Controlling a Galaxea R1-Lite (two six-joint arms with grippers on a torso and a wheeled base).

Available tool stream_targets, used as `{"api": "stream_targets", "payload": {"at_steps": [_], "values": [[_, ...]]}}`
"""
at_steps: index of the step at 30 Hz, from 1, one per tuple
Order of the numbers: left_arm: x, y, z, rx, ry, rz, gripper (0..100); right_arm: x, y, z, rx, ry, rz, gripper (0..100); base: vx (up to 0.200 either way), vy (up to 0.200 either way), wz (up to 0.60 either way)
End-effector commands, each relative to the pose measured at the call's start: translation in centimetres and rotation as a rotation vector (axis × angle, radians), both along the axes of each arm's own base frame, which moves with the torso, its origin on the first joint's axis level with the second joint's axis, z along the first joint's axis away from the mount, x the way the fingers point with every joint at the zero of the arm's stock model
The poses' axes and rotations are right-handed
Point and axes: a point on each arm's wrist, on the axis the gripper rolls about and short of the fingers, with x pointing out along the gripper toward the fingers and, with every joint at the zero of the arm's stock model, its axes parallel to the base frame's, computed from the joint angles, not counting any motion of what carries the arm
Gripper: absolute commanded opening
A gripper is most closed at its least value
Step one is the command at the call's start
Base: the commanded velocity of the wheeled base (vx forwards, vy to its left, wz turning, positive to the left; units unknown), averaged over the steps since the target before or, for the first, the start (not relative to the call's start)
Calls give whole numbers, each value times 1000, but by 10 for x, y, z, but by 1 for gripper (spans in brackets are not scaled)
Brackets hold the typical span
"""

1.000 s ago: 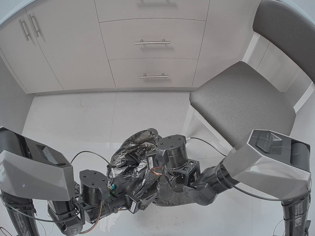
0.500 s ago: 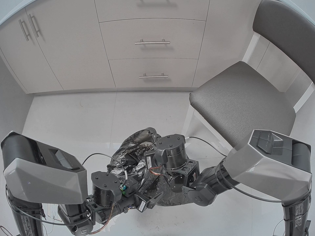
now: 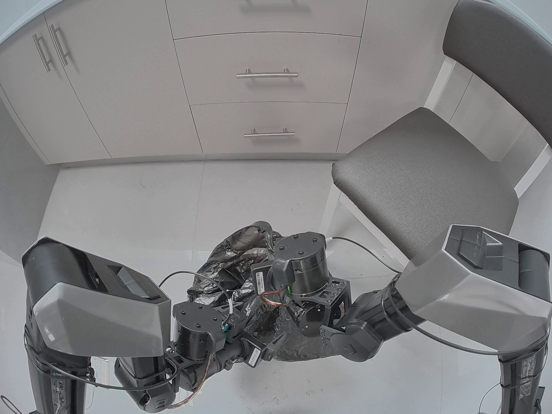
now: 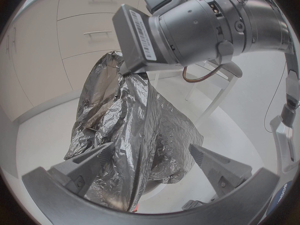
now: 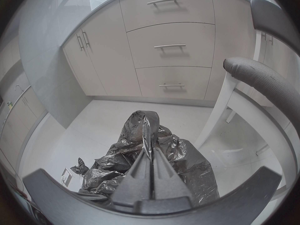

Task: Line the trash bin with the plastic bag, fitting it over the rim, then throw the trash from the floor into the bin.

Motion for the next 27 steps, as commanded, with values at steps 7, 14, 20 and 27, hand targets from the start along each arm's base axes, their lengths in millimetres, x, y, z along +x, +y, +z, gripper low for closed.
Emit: {"api": "stream_targets", "payload": {"at_steps": [7,14,20,27], "values": [[1,1,-2,-11,15,9,0,-1,0,0,-2,2,1,0,0,0,0],[6,7,19,-249,122,-8,0,-1,0,0,-2,2,1,0,0,0,0],[8,18,25,-276,138,-12,0,-3,1,0,-2,2,7,0,0,0,0],[10,22,23,-275,141,9,0,-6,4,-3,-18,4,17,100,0,0,0]]}}
